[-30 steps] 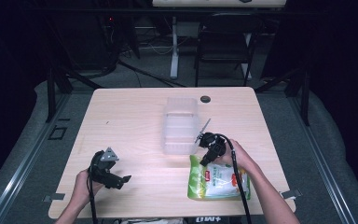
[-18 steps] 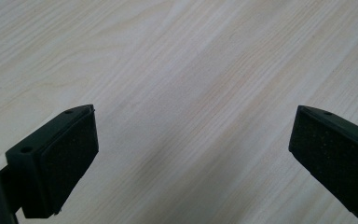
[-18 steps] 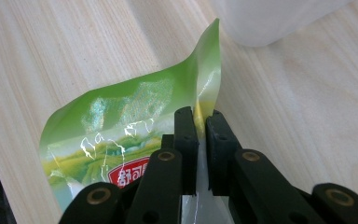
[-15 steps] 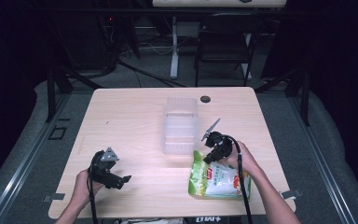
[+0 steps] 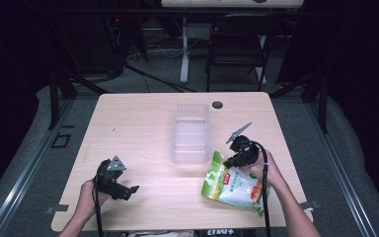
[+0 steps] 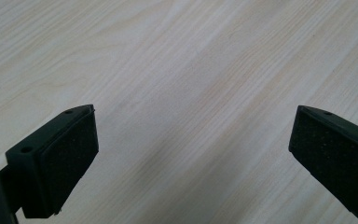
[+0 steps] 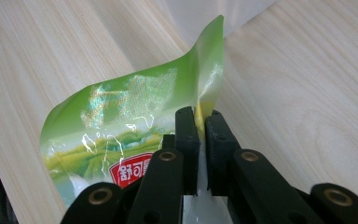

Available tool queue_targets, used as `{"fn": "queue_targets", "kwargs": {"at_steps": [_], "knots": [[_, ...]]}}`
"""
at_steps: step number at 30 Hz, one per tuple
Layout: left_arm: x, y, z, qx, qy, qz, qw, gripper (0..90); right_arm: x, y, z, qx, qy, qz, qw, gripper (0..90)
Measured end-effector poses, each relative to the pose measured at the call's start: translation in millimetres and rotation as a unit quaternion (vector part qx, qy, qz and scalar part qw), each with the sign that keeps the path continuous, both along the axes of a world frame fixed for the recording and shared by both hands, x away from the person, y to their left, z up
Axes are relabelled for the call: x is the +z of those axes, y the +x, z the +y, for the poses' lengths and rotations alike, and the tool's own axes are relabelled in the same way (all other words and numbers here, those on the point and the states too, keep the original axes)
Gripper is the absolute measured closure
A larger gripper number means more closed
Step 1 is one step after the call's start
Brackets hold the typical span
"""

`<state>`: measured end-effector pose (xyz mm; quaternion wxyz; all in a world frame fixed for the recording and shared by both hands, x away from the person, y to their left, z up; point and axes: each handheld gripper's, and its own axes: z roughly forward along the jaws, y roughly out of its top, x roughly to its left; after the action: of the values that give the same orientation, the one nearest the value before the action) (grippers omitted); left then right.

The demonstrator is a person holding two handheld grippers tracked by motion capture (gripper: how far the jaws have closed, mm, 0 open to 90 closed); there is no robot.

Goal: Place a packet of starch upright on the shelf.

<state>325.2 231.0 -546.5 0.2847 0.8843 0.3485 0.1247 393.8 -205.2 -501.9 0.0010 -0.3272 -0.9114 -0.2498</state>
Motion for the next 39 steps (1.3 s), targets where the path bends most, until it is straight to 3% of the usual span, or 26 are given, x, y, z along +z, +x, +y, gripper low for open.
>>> {"fn": "queue_targets", "kwargs": {"at_steps": [6, 7, 11, 16, 22, 27, 28, 31, 32, 33, 39], "knots": [[0.0, -0.2, 0.2, 0.0, -0.001, -0.001, 1.0, 1.4, 1.1, -3.2, -6.7, -0.034, 0.018, -0.007, 0.9993, 86.3], [0.0, -0.2, 0.3, 0.001, -0.001, -0.001, 1.0, 1.4, 2.2, -2.7, -9.2, -0.029, 0.01, -0.008, 0.9995, 86.4], [-0.3, -0.3, -0.4, -0.001, 0.0, 0.0, 1.0, 1.4, 1.6, -3.1, -17.9, -0.053, 0.007, -0.016, 0.9984, 86.6], [-0.3, -0.1, -0.5, -0.001, 0.0, 0.0, 1.0, 1.4, -1.8, -3.7, -26.7, -0.107, 0.007, -0.021, 0.994, 86.8], [-0.5, -0.3, -0.6, -0.001, -0.001, 0.0, 1.0, 1.4, -15.8, 3.6, -41.4, -0.162, -0.02, -0.016, 0.9865, 86.2], [-0.7, -0.1, -1.3, -0.003, 0.001, 0.002, 1.0, 1.4, -22.7, 11.4, -50.7, -0.171, -0.005, 0.008, 0.9851, 78.6], [-0.8, -0.1, -1.6, -0.003, 0.001, 0.002, 1.0, 1.4, -23.9, 13.4, -51.3, -0.171, 0.003, 0.013, 0.9852, 75.0], [-0.8, 0.0, -1.7, -0.003, 0.002, 0.003, 1.0, 1.4, -24.6, 18.0, -53.1, -0.16, -0.002, 0.028, 0.9867, 69.2], [-1.0, 0.0, -1.5, -0.002, 0.001, 0.003, 1.0, 1.4, -28.7, 20.2, -50.2, -0.17, 0.026, 0.033, 0.9845, 62.3], [-1.1, 0.1, -1.4, -0.002, 0.002, 0.004, 1.0, 1.4, -27.7, 23.3, -51.0, -0.152, 0.009, 0.045, 0.9873, 59.6], [-1.4, 0.3, -1.4, -0.001, 0.002, 0.003, 1.0, 1.4, -31.2, 33.8, -44.1, -0.133, 0.009, 0.054, 0.9896, 48.4]]}}
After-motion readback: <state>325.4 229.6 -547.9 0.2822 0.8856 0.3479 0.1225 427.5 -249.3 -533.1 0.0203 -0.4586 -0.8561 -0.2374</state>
